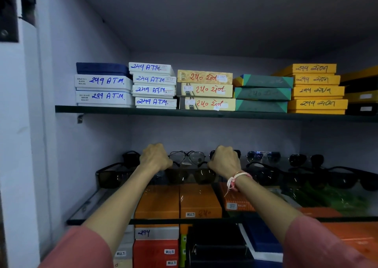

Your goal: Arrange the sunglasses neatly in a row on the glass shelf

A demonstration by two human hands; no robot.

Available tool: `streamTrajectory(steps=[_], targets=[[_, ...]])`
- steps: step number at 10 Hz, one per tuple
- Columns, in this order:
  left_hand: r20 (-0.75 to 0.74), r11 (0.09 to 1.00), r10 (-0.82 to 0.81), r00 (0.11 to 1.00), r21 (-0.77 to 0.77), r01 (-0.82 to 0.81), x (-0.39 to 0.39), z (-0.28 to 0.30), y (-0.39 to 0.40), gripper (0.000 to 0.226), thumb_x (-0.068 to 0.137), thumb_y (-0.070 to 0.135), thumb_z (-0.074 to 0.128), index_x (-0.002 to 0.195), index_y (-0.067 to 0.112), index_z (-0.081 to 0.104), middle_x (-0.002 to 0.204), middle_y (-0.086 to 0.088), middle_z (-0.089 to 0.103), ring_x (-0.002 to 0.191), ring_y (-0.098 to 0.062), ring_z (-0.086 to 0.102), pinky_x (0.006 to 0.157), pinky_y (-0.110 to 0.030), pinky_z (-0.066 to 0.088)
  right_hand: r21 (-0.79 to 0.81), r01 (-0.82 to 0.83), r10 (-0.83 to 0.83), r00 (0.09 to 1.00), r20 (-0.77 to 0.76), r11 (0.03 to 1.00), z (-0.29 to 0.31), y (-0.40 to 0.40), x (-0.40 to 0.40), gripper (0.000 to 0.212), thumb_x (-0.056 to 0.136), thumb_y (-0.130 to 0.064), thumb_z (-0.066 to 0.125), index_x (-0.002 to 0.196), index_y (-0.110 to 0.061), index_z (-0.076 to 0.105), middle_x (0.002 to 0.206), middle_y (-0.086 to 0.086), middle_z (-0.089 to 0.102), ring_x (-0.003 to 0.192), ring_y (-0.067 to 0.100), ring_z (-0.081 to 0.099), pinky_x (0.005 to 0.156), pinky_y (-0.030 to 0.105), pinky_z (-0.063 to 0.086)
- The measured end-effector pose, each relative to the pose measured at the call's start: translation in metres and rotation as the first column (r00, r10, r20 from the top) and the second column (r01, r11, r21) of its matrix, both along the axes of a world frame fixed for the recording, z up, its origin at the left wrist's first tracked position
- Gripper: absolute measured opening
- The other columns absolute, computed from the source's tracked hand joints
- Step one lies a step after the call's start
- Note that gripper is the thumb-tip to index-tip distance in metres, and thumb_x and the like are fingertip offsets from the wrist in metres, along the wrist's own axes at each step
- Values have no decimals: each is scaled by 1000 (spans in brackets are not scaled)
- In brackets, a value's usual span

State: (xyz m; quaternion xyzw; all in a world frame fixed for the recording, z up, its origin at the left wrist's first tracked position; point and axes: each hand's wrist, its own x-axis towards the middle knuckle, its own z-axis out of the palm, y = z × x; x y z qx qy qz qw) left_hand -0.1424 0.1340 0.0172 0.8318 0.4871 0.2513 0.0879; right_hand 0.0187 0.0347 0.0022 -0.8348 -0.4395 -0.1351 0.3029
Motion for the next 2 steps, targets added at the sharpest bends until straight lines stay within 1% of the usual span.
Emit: streamTrajectory(steps=[1, 2], targets=[[-53, 1000, 15, 998, -2, -15, -1, 4, -3, 35, 76, 34, 78, 88, 6, 63, 77, -6, 58, 75, -23, 58, 61, -30, 48, -40, -3, 4, 1000, 10, 999, -4, 0, 3, 15, 86, -16, 65, 90, -2, 68, 91, 13, 73, 84, 30, 70, 75, 38, 61], [-11, 994, 42, 999, 102, -40, -4, 0, -11, 44, 76, 47, 75, 82, 5, 63, 84, -9, 67, 78, -25, 63, 63, -33, 52, 9, -55, 55, 998, 0, 998, -1, -11, 8, 26, 89, -32, 65, 87, -8, 75, 79, 9, 73, 66, 19, 66, 66, 32, 60]])
